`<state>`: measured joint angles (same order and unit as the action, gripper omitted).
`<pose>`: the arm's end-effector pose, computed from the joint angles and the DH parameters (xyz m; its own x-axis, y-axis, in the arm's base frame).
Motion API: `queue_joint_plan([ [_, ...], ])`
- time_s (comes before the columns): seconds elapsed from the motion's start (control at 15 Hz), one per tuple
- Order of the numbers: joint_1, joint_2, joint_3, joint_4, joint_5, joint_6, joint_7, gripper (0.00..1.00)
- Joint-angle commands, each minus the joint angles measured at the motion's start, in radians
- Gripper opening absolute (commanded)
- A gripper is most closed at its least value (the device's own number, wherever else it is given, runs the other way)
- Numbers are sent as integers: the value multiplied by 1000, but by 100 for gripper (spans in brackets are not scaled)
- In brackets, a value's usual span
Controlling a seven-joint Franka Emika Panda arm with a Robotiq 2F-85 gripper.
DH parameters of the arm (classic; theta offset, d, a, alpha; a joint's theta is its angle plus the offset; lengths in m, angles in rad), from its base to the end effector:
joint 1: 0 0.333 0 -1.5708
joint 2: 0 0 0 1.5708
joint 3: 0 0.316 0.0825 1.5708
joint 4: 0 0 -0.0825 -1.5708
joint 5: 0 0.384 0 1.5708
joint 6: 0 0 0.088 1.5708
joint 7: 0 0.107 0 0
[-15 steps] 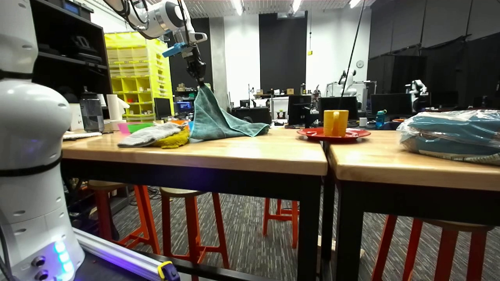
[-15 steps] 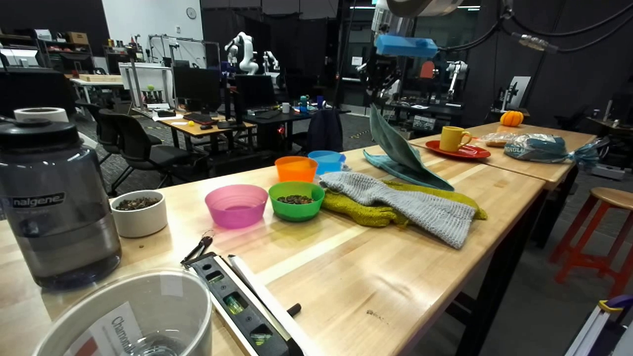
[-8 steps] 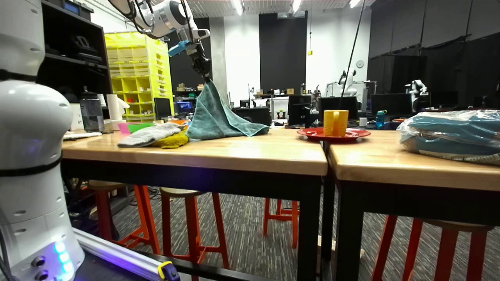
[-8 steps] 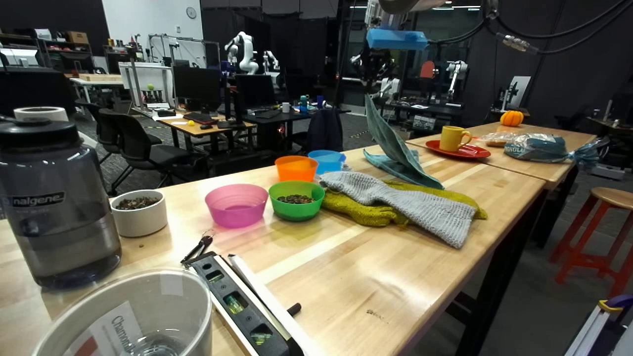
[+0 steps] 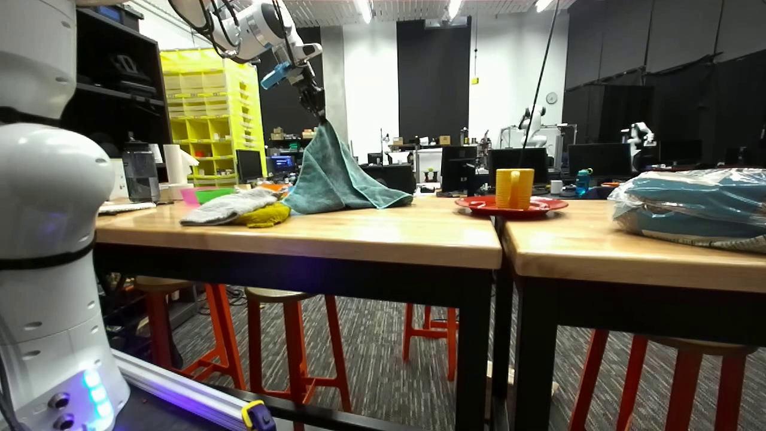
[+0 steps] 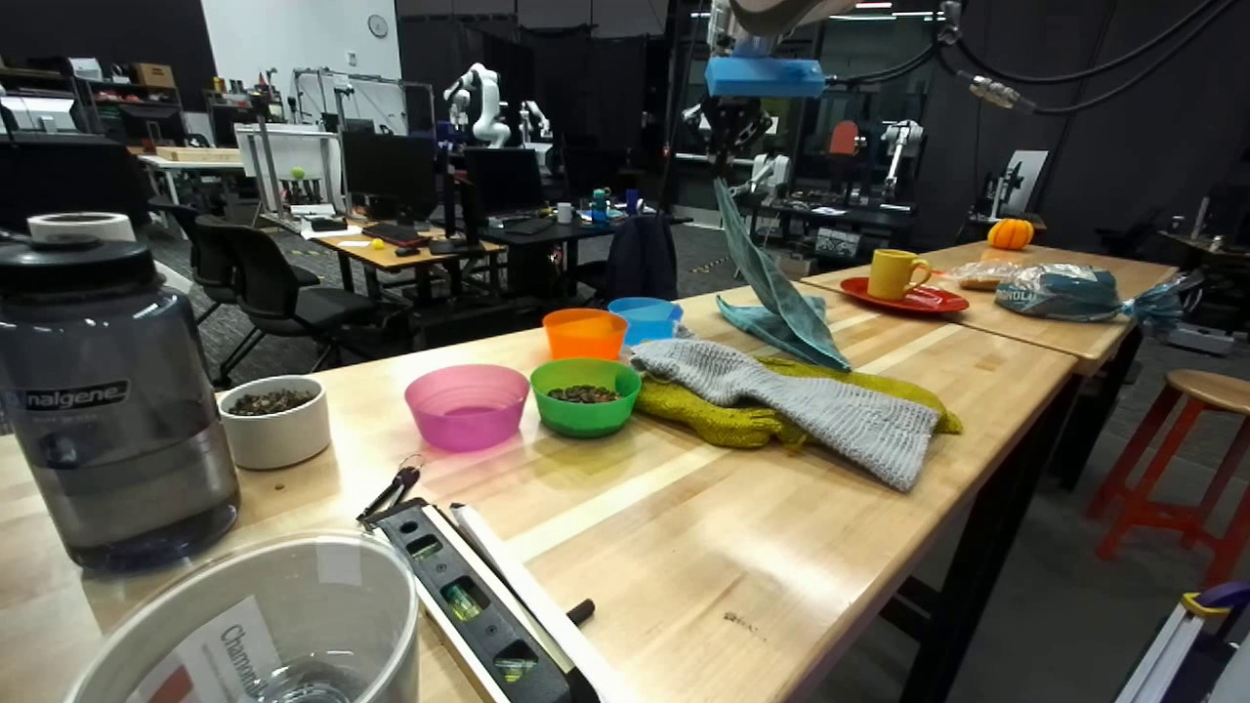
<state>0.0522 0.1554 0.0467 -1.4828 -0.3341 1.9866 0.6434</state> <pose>0.6377 0.0403 0.6217 0.8058 -0.3868 0.4484 -0.4606 -0.8853 0.0642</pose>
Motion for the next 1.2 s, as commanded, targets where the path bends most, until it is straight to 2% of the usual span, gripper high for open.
queue_joint_plan([
  [0.0, 40, 48, -15, 81, -19, -75, 48, 1],
  [0.07, 44, 57, -17, 93, -16, -93, 50, 23],
  [0.2, 48, 69, -21, 105, -10, -118, 52, 32],
  [0.6, 26, 42, -56, 89, 14, -147, 23, 72],
  [0.87, 9, 38, -77, 107, 15, -259, -61, 98],
  [1.13, -6, 77, -93, 160, -4, -383, -169, 100],
])
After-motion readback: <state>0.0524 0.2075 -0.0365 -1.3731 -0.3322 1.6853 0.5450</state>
